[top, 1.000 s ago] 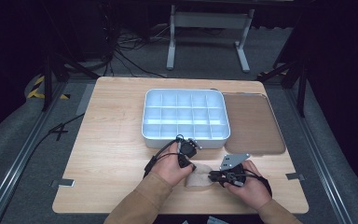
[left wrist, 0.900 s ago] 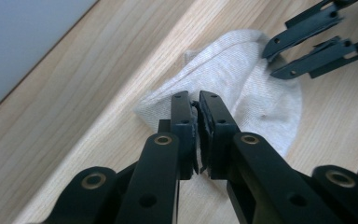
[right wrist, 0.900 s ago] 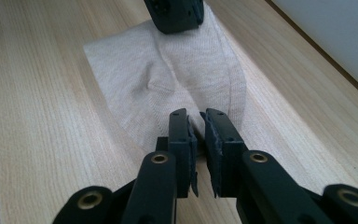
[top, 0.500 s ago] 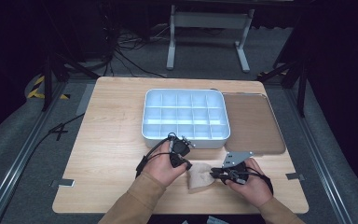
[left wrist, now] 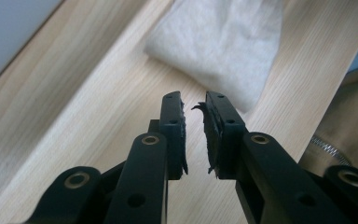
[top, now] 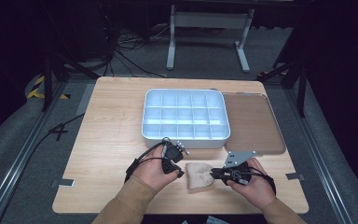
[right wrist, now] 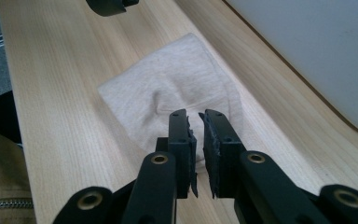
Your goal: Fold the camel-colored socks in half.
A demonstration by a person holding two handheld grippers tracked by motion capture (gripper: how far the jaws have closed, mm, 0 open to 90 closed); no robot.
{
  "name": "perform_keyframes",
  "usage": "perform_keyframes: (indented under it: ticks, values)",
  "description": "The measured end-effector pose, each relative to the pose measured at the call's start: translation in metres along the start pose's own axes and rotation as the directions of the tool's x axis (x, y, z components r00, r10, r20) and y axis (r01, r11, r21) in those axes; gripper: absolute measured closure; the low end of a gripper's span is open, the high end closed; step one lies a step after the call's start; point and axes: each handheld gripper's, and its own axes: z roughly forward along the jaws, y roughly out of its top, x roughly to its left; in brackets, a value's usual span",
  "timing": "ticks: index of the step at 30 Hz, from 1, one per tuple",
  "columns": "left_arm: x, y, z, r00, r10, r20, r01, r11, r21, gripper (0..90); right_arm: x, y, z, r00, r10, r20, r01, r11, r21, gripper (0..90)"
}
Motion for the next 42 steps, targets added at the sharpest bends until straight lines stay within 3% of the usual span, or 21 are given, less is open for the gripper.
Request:
perform_keyframes:
  ticks: [6, 17, 22, 32, 42]
  values:
    - [0.002, -0.004, 0.006, 1.0000, -0.001, -0.005, 0.001, 0.9974, 0.072, 77.3, 0.005, 0.003, 0.006, 0.9993, -0.001, -0.037, 0.000, 1.000, -0.002, 82.0]
    - [0.005, -0.008, 0.012, 0.9999, -0.015, 0.003, 0.014, 0.9924, 0.122, 77.3, 0.005, 0.003, 0.019, 0.9982, 0.022, -0.056, -0.023, 1.000, 0.000, 81.8]
    - [0.007, -0.008, 0.015, 0.9999, -0.010, 0.008, 0.009, 0.9933, 0.115, 77.2, 0.003, -0.003, 0.030, 0.9980, 0.019, -0.061, -0.017, 1.000, 0.025, 83.2]
    - [0.013, -0.008, 0.019, 0.9995, -0.009, 0.029, 0.006, 0.9954, 0.096, 77.9, 0.004, -0.002, 0.032, 0.9985, 0.001, -0.055, 0.000, 1.000, 0.029, 85.1]
    - [0.009, -0.002, 0.030, 0.9991, 0.035, 0.022, -0.037, 0.9962, 0.079, 78.9, 0.003, -0.002, 0.034, 0.9982, 0.000, -0.060, 0.001, 1.000, 0.027, 86.2]
